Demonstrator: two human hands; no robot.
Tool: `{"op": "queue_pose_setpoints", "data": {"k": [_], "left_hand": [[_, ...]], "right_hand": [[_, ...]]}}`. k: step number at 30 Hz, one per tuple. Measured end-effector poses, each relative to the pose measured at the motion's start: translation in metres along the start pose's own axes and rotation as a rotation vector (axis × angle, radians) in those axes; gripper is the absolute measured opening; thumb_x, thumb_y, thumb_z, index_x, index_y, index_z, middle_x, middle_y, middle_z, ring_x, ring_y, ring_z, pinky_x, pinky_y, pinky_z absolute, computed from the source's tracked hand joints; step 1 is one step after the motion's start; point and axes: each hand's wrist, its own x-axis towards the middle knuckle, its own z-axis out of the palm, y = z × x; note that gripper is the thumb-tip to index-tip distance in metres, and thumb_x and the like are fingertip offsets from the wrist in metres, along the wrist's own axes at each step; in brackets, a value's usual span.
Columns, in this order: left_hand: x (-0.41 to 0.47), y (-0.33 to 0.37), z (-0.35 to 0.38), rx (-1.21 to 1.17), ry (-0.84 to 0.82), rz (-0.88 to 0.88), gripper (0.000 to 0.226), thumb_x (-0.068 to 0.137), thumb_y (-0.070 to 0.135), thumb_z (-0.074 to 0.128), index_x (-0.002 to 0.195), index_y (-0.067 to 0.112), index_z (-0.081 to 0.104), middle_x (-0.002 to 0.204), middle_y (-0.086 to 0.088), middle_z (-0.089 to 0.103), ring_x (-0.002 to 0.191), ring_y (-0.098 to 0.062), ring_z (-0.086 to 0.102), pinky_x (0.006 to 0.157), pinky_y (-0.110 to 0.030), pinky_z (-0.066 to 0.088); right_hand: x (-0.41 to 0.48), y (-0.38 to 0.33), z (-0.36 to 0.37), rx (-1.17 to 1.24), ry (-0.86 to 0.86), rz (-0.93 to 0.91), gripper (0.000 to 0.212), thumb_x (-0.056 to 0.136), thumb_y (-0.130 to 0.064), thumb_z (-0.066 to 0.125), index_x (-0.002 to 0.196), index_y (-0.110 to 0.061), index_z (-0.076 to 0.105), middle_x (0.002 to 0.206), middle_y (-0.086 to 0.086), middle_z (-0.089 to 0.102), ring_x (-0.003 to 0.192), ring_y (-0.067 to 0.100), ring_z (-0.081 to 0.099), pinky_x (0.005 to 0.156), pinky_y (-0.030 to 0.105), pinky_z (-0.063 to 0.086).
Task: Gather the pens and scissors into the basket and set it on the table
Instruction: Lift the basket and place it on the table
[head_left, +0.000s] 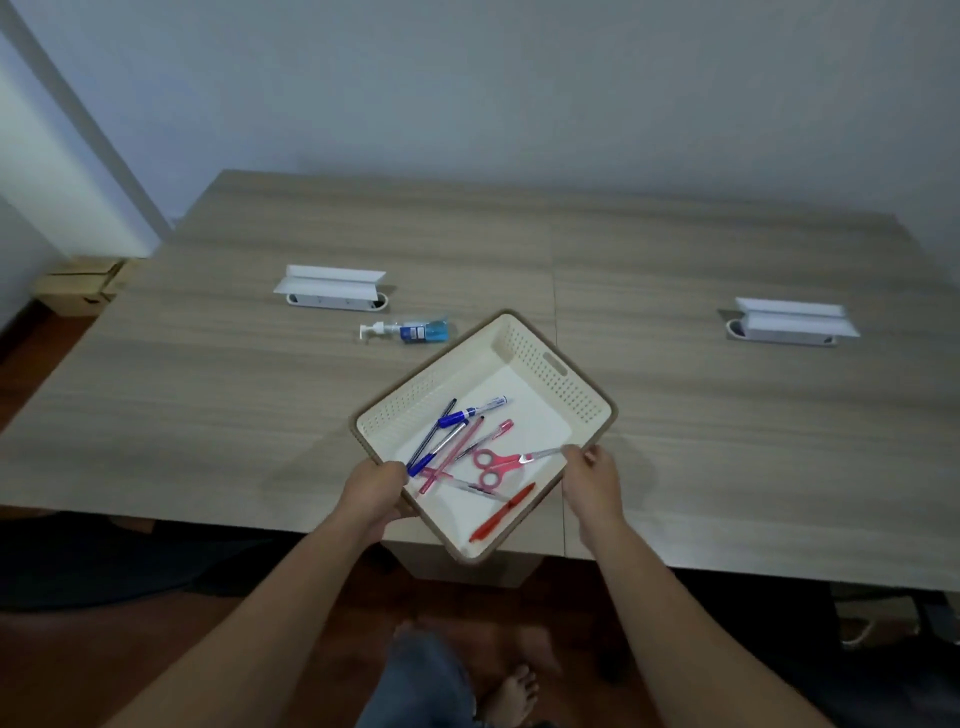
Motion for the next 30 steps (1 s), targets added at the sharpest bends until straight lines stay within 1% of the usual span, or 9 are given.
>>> {"op": "queue_pose_setpoints", "data": {"k": [3, 5, 7, 9, 11, 13, 18, 25, 30], "left_hand": [[0.016, 0.022, -0.005, 0.071, -0.01, -0.009, 0.029, 0.088, -0.007, 0.048, 0.112, -0.001, 0.065, 0.096, -0.024, 0.076, 0.075, -0.036, 0.076, 0.062, -0.047, 0.066], [0.027, 0.035, -0.008, 0.124, 0.001, -0.005, 0.025, 0.09, -0.003, 0.053, 0.111, -0.001, 0.067, 0.082, -0.018, 0.077, 0.056, -0.026, 0.074, 0.058, -0.042, 0.064], [0.04, 0.046, -0.008, 0.151, 0.012, 0.015, 0.02, 0.094, 0.004, 0.058, 0.109, 0.001, 0.071, 0.068, -0.012, 0.078, 0.047, -0.02, 0.072, 0.056, -0.038, 0.063], [0.055, 0.056, -0.005, 0.15, 0.039, 0.032, 0.016, 0.098, 0.011, 0.062, 0.107, 0.003, 0.074, 0.073, -0.012, 0.081, 0.054, -0.023, 0.075, 0.054, -0.037, 0.062], [0.067, 0.065, -0.001, 0.145, 0.077, 0.056, 0.019, 0.1, 0.02, 0.068, 0.103, 0.003, 0.075, 0.082, -0.015, 0.08, 0.058, -0.026, 0.076, 0.053, -0.036, 0.063], [0.079, 0.074, 0.003, 0.184, 0.114, 0.082, 0.027, 0.1, 0.028, 0.073, 0.098, 0.001, 0.077, 0.081, -0.015, 0.08, 0.061, -0.028, 0.077, 0.056, -0.038, 0.064], [0.109, 0.105, 0.018, 0.316, 0.103, 0.129, 0.034, 0.097, 0.035, 0.077, 0.092, 0.001, 0.08, 0.069, -0.008, 0.081, 0.063, -0.026, 0.08, 0.057, -0.037, 0.067], [0.154, 0.152, 0.053, 0.336, -0.025, 0.142, 0.039, 0.09, 0.044, 0.082, 0.095, 0.005, 0.081, 0.088, -0.013, 0.085, 0.08, -0.031, 0.083, 0.077, -0.046, 0.069], [0.174, 0.17, 0.076, 0.268, -0.066, 0.143, 0.035, 0.103, 0.037, 0.067, 0.105, 0.004, 0.078, 0.095, -0.013, 0.085, 0.092, -0.032, 0.082, 0.085, -0.046, 0.066]], "right_hand": [[0.037, -0.031, -0.021, -0.213, 0.148, -0.066, 0.079, 0.091, -0.046, 0.072, 0.153, -0.007, 0.043, 0.149, 0.019, 0.056, 0.128, 0.036, 0.062, 0.107, 0.047, 0.053], [0.054, -0.048, -0.03, -0.373, 0.168, -0.088, 0.095, 0.089, -0.057, 0.074, 0.158, -0.005, 0.035, 0.156, 0.024, 0.043, 0.137, 0.042, 0.054, 0.115, 0.049, 0.047], [0.067, -0.064, -0.035, -0.467, 0.122, -0.16, 0.084, 0.09, -0.059, 0.073, 0.151, -0.007, 0.049, 0.15, 0.021, 0.052, 0.128, 0.037, 0.06, 0.109, 0.044, 0.05], [0.079, -0.08, -0.037, -0.535, 0.069, -0.233, 0.063, 0.092, -0.057, 0.071, 0.135, -0.011, 0.063, 0.133, 0.012, 0.07, 0.105, 0.026, 0.065, 0.09, 0.034, 0.05], [0.087, -0.091, -0.036, -0.599, 0.036, -0.277, 0.052, 0.095, -0.053, 0.069, 0.129, -0.013, 0.069, 0.123, 0.007, 0.075, 0.1, 0.025, 0.066, 0.083, 0.03, 0.045], [0.096, -0.099, -0.033, -0.645, 0.021, -0.322, 0.045, 0.097, -0.047, 0.068, 0.126, -0.013, 0.072, 0.121, 0.007, 0.077, 0.106, 0.028, 0.07, 0.083, 0.03, 0.047], [0.127, -0.113, -0.022, -0.713, 0.01, -0.348, 0.039, 0.101, -0.04, 0.064, 0.126, -0.011, 0.071, 0.115, 0.008, 0.076, 0.097, 0.026, 0.067, 0.08, 0.03, 0.045], [0.166, -0.11, -0.02, -0.638, 0.135, -0.243, 0.029, 0.107, -0.038, 0.054, 0.11, -0.012, 0.068, 0.1, 0.008, 0.076, 0.093, 0.029, 0.069, 0.081, 0.037, 0.051], [0.186, -0.11, -0.02, -0.538, 0.086, -0.157, 0.029, 0.107, -0.034, 0.056, 0.113, -0.01, 0.069, 0.105, 0.011, 0.076, 0.1, 0.035, 0.072, 0.095, 0.05, 0.058]]}}
